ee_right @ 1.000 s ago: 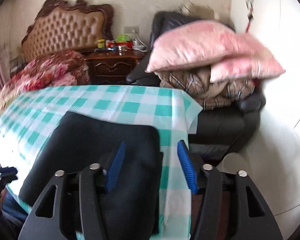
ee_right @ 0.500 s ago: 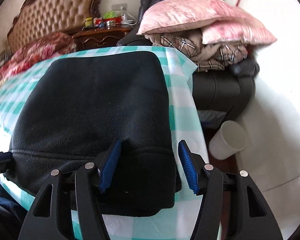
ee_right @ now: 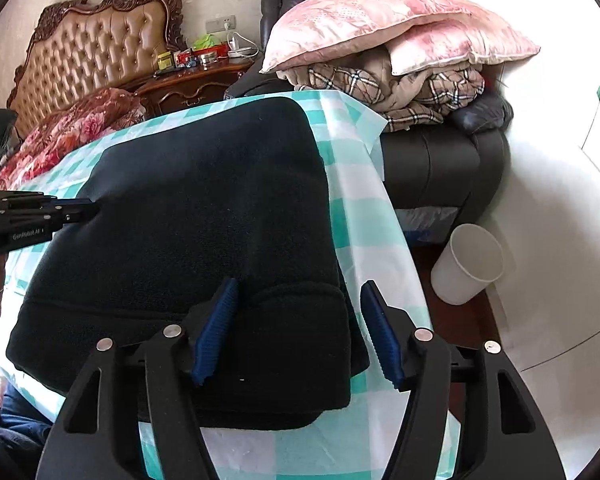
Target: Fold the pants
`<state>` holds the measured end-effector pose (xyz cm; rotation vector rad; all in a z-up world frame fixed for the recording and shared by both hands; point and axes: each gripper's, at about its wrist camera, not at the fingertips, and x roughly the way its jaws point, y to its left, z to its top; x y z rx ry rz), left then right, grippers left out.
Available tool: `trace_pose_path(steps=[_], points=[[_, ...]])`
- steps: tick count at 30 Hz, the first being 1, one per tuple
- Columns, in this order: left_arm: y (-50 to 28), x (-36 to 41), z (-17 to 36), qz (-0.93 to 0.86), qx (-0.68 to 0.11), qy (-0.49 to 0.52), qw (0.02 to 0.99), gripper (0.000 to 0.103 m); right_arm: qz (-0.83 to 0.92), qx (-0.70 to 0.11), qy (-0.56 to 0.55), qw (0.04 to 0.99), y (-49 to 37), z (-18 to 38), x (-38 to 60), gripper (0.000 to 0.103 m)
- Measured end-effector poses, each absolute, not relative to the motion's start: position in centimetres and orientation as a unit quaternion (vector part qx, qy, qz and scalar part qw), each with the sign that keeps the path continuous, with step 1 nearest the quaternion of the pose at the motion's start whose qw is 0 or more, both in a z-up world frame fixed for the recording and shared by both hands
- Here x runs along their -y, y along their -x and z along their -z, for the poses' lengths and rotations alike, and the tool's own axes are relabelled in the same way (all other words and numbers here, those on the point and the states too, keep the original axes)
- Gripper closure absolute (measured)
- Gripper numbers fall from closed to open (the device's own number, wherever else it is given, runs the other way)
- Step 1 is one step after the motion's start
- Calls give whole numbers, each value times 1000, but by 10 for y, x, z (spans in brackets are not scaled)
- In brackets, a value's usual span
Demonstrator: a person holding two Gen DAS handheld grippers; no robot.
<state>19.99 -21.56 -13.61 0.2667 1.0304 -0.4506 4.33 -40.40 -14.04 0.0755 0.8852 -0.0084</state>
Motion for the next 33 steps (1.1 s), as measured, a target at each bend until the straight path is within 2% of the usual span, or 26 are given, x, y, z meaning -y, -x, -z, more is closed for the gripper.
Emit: trace_pose_path(steps=[7, 10, 16, 23, 29, 33], points=[[-226, 280, 79, 286, -433, -126, 846, 90, 19, -432, -37, 901, -44, 139, 401, 42], [-248, 325, 82, 316, -440, -124, 831, 91, 22, -435, -47, 899, -45, 139, 402, 42], [-281, 375, 125, 330, -492, -119, 797, 92, 30, -435, -43, 899, -44, 139, 400, 42], [-270, 362, 123, 332, -482, -106, 804, 92, 31, -435, -47, 899, -43, 139, 400, 42], [-218, 323, 97, 330, -465, -93, 816, 90, 35, -433, -50, 899, -44, 139, 401, 42], [-187, 314, 114, 326, -482, -121, 804, 86, 36, -435, -54, 898, -45, 139, 401, 41]])
